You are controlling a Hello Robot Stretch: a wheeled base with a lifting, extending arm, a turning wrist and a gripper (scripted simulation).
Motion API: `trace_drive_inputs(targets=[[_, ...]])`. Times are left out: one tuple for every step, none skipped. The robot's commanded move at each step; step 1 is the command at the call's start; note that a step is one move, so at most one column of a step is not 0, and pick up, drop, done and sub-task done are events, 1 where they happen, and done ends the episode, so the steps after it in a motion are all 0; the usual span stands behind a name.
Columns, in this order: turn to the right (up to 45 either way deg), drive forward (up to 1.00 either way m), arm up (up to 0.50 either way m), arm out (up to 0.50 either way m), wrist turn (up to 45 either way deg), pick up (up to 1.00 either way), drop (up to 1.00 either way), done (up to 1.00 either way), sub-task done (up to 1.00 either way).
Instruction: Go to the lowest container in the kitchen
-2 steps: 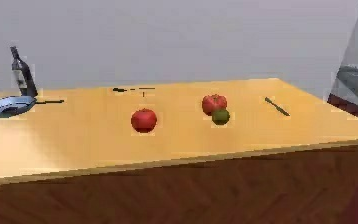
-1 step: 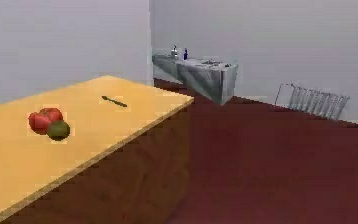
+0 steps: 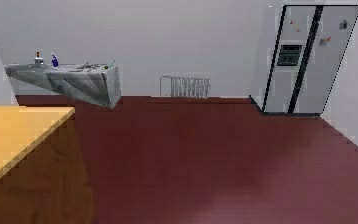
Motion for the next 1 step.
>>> trace_drive_inputs(targets=[[0.0,1.00,0.00,0.00,0.0,0.00,0.00,0.00,0.00]])
